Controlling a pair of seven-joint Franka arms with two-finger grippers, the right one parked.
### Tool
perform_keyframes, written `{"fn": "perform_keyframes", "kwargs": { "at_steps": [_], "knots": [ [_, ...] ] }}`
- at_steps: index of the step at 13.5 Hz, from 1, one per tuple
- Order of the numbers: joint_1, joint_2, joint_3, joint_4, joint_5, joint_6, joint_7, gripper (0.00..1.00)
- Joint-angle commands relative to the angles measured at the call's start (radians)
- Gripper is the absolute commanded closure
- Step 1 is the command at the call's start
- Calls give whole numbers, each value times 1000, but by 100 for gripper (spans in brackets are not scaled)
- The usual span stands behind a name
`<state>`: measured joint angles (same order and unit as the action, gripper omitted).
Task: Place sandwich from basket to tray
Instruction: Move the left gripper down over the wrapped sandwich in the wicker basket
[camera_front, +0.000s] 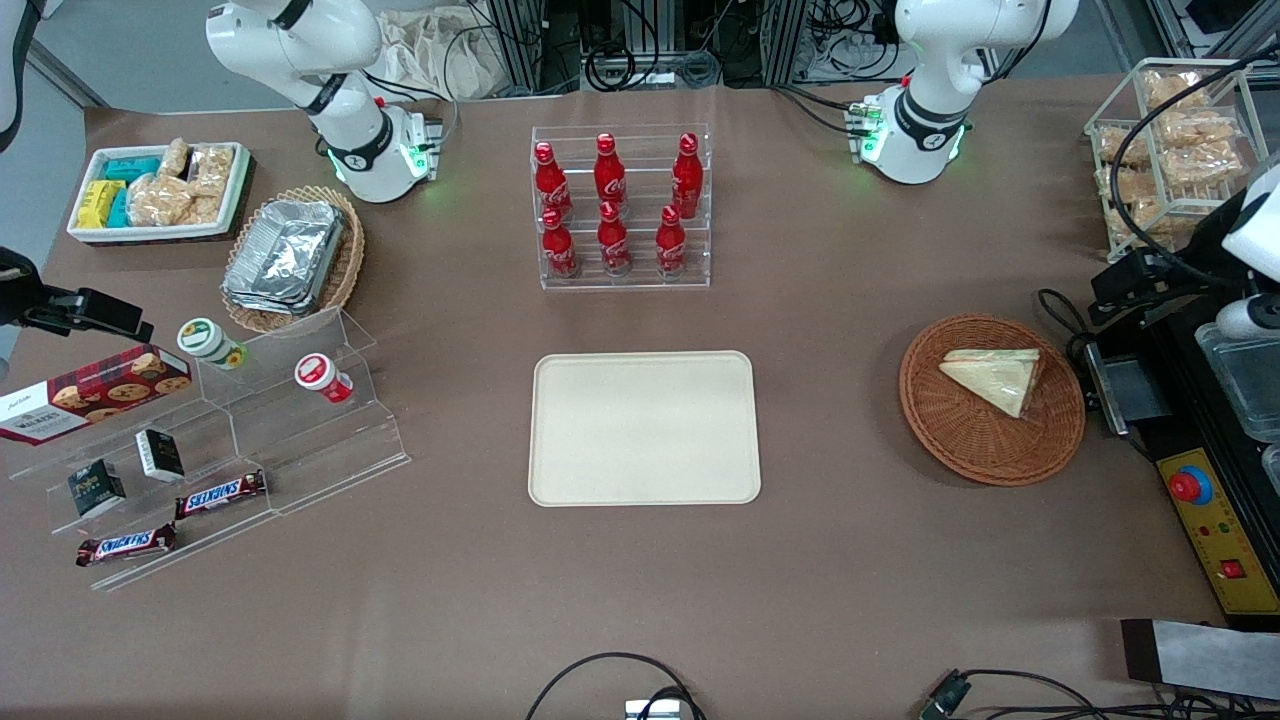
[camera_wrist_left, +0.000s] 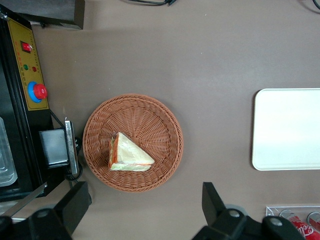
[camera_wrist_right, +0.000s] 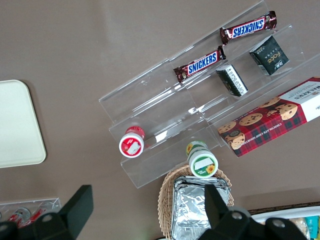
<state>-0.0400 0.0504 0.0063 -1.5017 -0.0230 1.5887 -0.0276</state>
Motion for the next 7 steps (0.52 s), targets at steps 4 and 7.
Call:
{"fn": "perform_keyframes", "kwargs": {
  "at_steps": [4,7],
  "knots": [
    [-8,32,9,23,2,-18,-84,0],
    [5,39,11,-32,2,-23,-176,0]
  ]
}}
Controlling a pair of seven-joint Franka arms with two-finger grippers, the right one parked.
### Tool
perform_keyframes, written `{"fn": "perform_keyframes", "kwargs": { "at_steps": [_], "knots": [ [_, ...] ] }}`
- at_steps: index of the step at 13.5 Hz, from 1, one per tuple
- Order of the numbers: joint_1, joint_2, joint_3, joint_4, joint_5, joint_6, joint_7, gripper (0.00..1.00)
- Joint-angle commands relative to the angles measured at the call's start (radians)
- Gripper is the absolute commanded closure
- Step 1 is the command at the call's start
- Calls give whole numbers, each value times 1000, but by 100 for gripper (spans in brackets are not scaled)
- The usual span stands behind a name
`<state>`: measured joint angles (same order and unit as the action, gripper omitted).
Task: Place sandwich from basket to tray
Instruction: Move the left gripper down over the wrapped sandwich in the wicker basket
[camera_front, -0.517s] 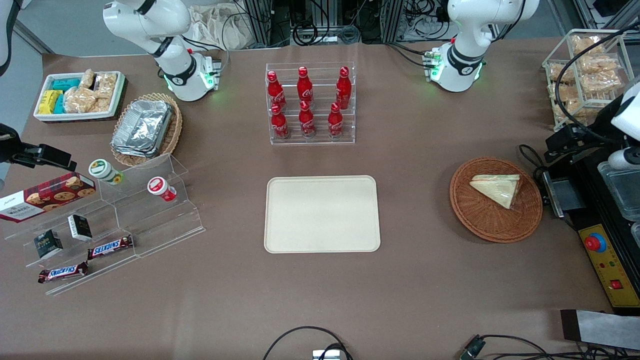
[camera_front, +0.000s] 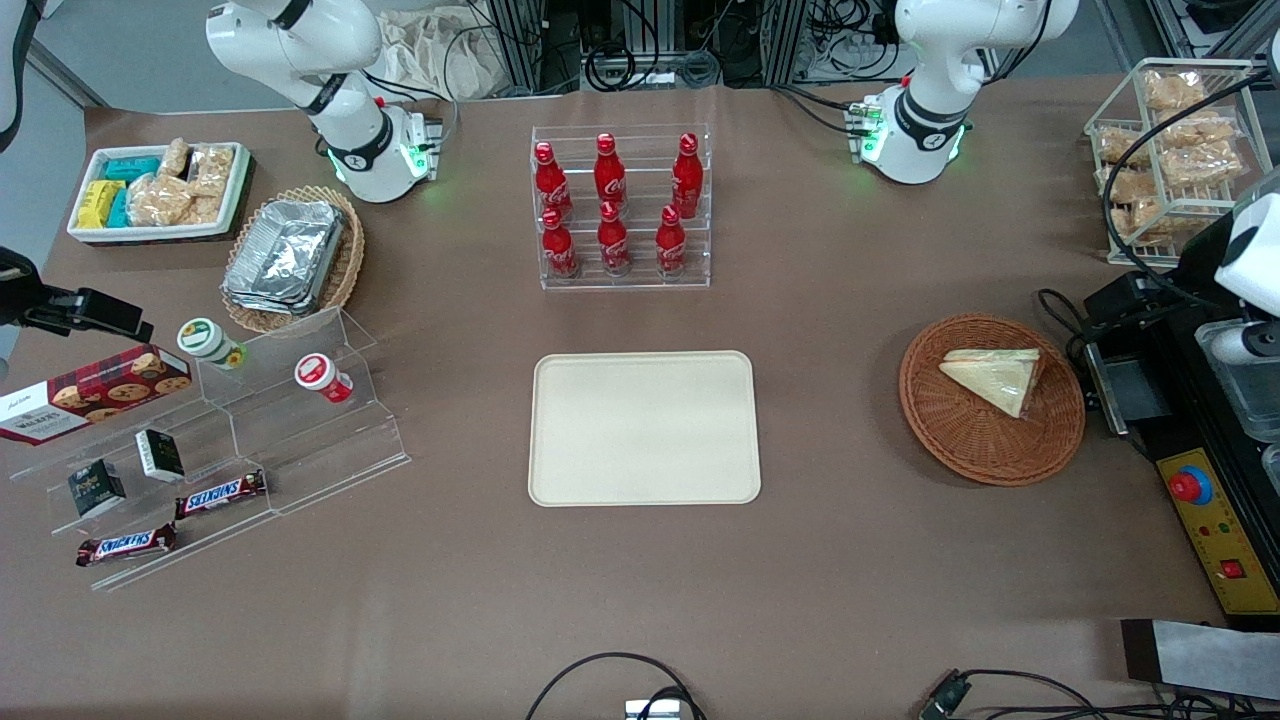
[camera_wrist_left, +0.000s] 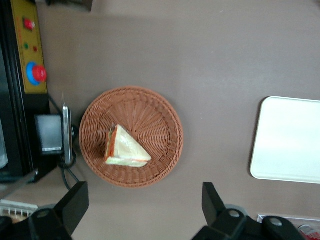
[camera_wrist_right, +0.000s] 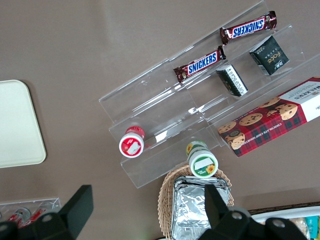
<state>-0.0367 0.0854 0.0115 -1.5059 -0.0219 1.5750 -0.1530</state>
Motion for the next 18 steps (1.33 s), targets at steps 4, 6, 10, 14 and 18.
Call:
{"fn": "perform_keyframes", "kwargs": {
  "at_steps": [4,6,10,14,18],
  "knots": [
    [3,-48,63,-202,-10,96,-148,0],
    [3,-104,97,-345,-12,205,-160,0],
    [3,-168,120,-561,-16,388,-350,0],
    [4,-204,123,-755,-38,585,-434,0],
    [4,-190,156,-870,-82,736,-439,0]
  ]
}}
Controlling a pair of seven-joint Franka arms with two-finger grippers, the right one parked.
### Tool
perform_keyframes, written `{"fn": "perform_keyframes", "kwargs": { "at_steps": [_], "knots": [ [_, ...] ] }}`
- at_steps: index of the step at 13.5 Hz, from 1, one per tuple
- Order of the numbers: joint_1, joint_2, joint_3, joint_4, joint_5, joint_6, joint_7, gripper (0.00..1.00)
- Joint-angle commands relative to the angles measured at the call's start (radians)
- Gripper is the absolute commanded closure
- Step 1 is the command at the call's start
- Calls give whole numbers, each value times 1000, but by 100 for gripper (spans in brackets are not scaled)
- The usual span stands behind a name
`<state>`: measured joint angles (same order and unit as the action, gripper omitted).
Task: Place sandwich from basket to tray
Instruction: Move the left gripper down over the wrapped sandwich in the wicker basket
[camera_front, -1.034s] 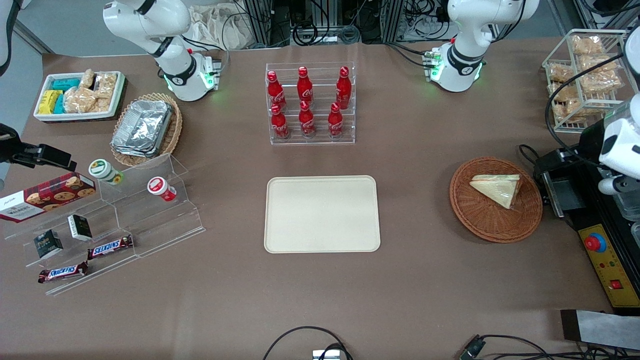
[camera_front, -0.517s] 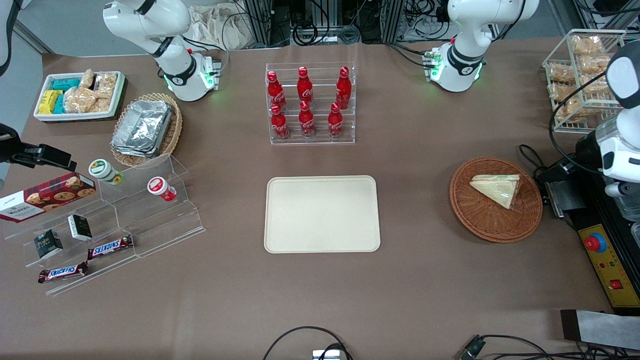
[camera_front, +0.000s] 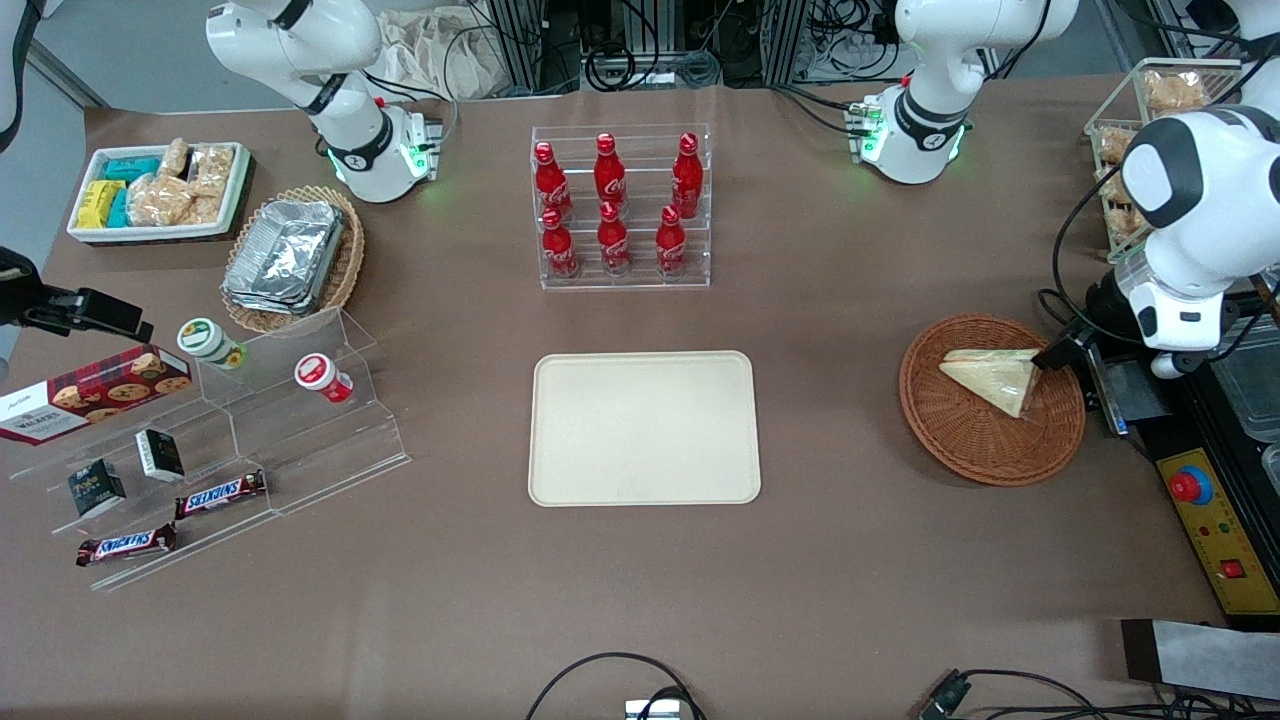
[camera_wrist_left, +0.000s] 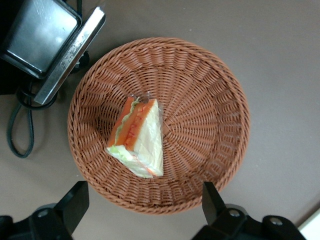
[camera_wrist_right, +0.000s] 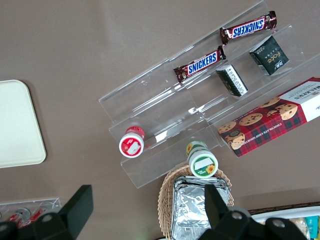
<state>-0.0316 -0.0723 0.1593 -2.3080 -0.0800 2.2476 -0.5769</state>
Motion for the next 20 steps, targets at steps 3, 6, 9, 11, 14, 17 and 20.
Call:
{"fn": "perform_keyframes", "kwargs": {
  "at_steps": [3,6,9,11,14,17,20],
  "knots": [
    [-1,14,9,-77,-50,93,-18,0],
    [-1,43,13,-105,-61,153,-18,0],
    [-1,72,20,-114,-76,191,-18,0],
    [-1,91,20,-133,-76,240,-18,0],
    [-1,112,20,-134,-78,264,-18,0],
    [-1,135,20,-134,-80,282,-18,0],
    [-2,157,20,-134,-80,303,-18,0]
  ]
}}
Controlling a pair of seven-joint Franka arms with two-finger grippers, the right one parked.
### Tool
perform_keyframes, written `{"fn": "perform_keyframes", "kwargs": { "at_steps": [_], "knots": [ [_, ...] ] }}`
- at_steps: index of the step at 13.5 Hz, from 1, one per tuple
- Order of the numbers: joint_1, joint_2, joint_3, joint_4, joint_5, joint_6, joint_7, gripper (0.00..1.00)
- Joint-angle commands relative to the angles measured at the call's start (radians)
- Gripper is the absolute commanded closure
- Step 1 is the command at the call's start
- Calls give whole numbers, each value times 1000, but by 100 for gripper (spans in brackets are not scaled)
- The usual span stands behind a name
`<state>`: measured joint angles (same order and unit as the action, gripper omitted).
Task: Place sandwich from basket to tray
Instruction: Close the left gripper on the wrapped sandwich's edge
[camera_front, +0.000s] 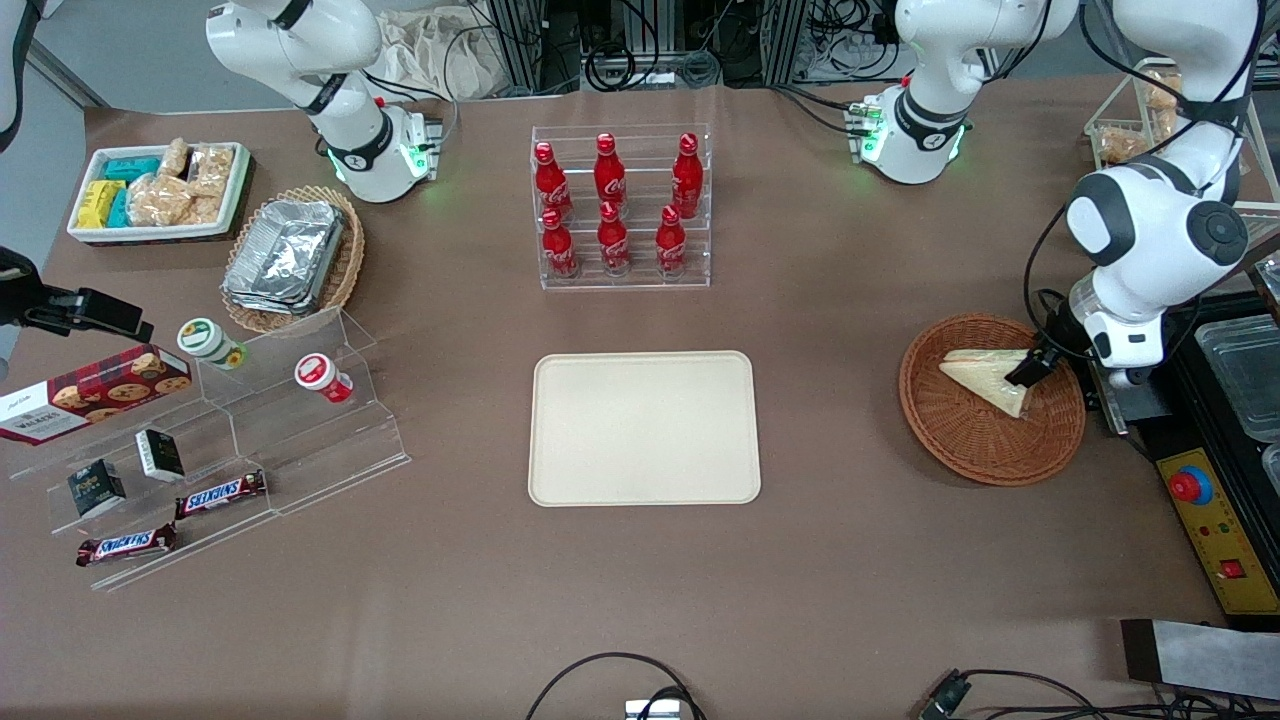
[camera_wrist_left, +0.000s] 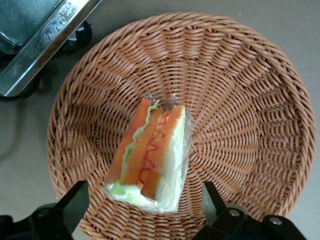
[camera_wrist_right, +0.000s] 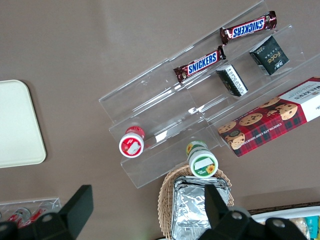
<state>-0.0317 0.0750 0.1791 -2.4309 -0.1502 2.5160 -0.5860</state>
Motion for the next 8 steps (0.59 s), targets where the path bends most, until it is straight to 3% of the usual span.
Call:
{"fn": "perform_keyframes", "kwargs": {
  "at_steps": [1,5,8],
  "knots": [
    [-2,15,0,-11,-9,37,-9,0],
    [-2,29,0,-11,-9,52,-9,0],
    [-2,40,-1,-11,-9,66,-9,20]
  ]
}}
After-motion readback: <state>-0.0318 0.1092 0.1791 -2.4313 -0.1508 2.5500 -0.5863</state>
